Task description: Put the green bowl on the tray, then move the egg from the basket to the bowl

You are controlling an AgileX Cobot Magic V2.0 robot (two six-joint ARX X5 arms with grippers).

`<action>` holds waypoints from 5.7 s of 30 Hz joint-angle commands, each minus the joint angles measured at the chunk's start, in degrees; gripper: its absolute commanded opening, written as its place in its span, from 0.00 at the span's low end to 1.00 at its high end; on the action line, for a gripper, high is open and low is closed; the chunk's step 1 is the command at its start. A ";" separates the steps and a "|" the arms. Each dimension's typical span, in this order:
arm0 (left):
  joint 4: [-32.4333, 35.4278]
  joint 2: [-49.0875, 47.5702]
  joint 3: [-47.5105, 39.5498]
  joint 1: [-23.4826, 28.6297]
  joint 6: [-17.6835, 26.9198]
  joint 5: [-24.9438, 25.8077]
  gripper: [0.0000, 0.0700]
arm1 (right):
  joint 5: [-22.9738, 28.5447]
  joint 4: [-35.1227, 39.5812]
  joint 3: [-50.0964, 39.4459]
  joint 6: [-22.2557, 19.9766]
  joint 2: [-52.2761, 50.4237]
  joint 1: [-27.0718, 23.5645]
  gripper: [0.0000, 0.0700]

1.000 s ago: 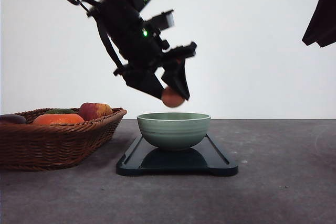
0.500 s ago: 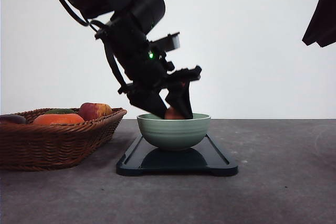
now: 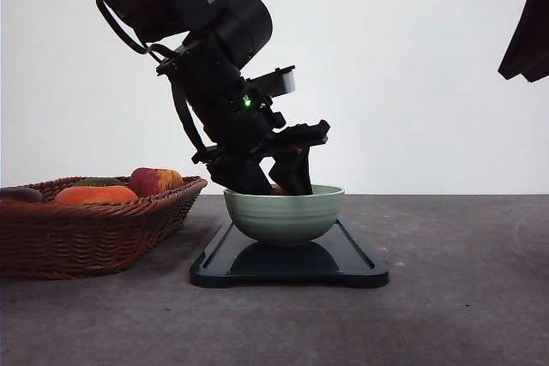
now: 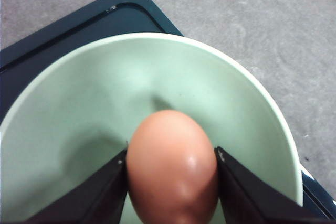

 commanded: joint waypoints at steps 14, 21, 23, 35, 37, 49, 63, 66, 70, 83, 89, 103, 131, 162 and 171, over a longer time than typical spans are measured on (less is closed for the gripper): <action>0.23 1.97 1.29 -0.37 0.31 -1.60 0.40 | -0.01 0.22 0.31 0.63 0.35 0.26 0.28; 0.24 2.16 1.29 -0.37 -0.76 -1.60 0.41 | -0.02 0.22 0.31 0.63 0.35 0.26 0.28; 0.23 2.16 1.29 -0.37 -0.79 -1.60 0.49 | -0.02 0.22 0.31 0.63 0.35 0.24 0.28; -7.91 1.92 5.47 -0.54 -2.39 -1.59 0.65 | -0.02 0.19 0.31 0.63 0.35 0.24 0.28; -12.18 1.92 8.37 -0.44 -2.17 -1.63 0.69 | -0.02 0.17 0.31 0.63 0.35 0.24 0.28; -25.32 -3.03 17.20 0.31 -2.96 -0.84 0.68 | 0.00 0.17 0.31 0.63 0.35 0.24 0.28; -27.62 -19.30 7.31 1.40 -1.61 -1.12 0.67 | 0.00 0.13 0.31 0.65 0.35 0.24 0.28; -27.63 -25.67 2.06 2.13 -2.04 -1.33 0.67 | 0.00 0.13 0.31 0.66 0.35 0.24 0.28; -26.96 -35.44 -5.51 3.67 -3.37 -1.41 0.67 | 0.00 0.15 0.31 0.64 0.35 0.25 0.28; -30.34 -62.74 -24.69 11.76 -8.27 -4.82 0.67 | -0.04 0.16 0.31 0.63 0.35 0.29 0.28; -31.08 -68.24 -29.65 14.56 -9.18 -4.82 0.67 | -0.02 0.17 0.31 0.63 0.35 0.31 0.28; -33.90 -68.47 -30.61 15.21 -8.61 -4.71 0.00 | -0.46 0.13 0.31 0.65 0.31 0.31 0.02; -9.57 -83.39 -51.19 29.40 -6.80 -5.01 0.00 | 0.00 0.24 0.31 0.63 0.31 0.31 0.02; 0.58 -111.19 -74.20 35.67 -6.32 -5.04 0.00 | 0.00 0.24 0.31 0.63 0.31 0.31 0.02; 0.59 -111.19 -74.20 35.67 -6.32 -5.04 0.00 | 0.00 0.24 0.31 0.65 0.31 0.31 0.02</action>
